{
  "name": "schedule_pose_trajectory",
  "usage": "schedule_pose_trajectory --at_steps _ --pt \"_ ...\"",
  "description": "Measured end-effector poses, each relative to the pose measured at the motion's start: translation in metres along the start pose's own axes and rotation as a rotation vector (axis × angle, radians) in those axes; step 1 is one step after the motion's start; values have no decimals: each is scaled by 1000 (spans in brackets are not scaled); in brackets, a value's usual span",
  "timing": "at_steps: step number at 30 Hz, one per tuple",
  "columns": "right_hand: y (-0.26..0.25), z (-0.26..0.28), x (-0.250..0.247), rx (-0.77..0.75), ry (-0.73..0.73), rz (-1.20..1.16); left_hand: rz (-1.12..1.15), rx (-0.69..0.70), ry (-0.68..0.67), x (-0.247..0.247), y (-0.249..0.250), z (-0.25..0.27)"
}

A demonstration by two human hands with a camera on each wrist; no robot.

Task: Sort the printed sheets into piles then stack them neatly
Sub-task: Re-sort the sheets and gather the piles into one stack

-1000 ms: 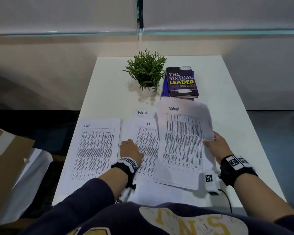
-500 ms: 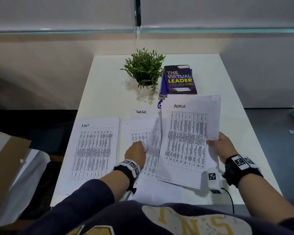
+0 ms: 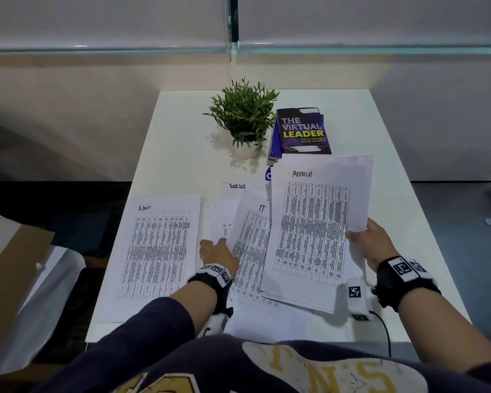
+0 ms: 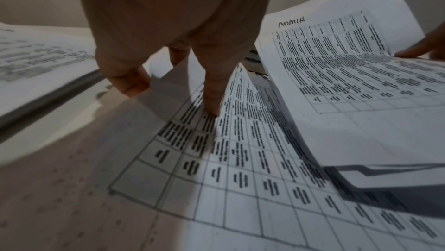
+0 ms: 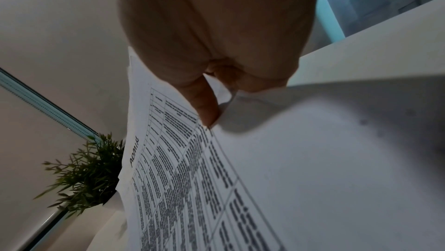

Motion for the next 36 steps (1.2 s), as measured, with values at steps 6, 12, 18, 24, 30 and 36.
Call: schedule_pose_trajectory --at_steps 6,12,18,24,30,36 --pt "0 -3 -2 10 4 -33 -80 82 76 1 13 9" --pt "0 -3 -4 18 2 -33 -89 255 32 -2 25 14" --pt "-1 1 -4 15 -2 -36 -130 309 41 -9 35 19" --pt "-2 4 -4 14 2 -41 -223 359 25 -5 39 28" --pt "0 7 -6 17 -3 -60 -392 417 80 -6 42 29" --pt "1 10 -8 27 -24 -73 -344 494 -11 0 48 36"
Point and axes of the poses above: each hand's wrist, its own z-axis away from the middle knuckle, its own x-axis out of the palm, y = z × x, the point moved 6 cm from there along -z, towards the middle knuckle, and after that the axes turned 11 degrees about x, right-handed, at the moved point
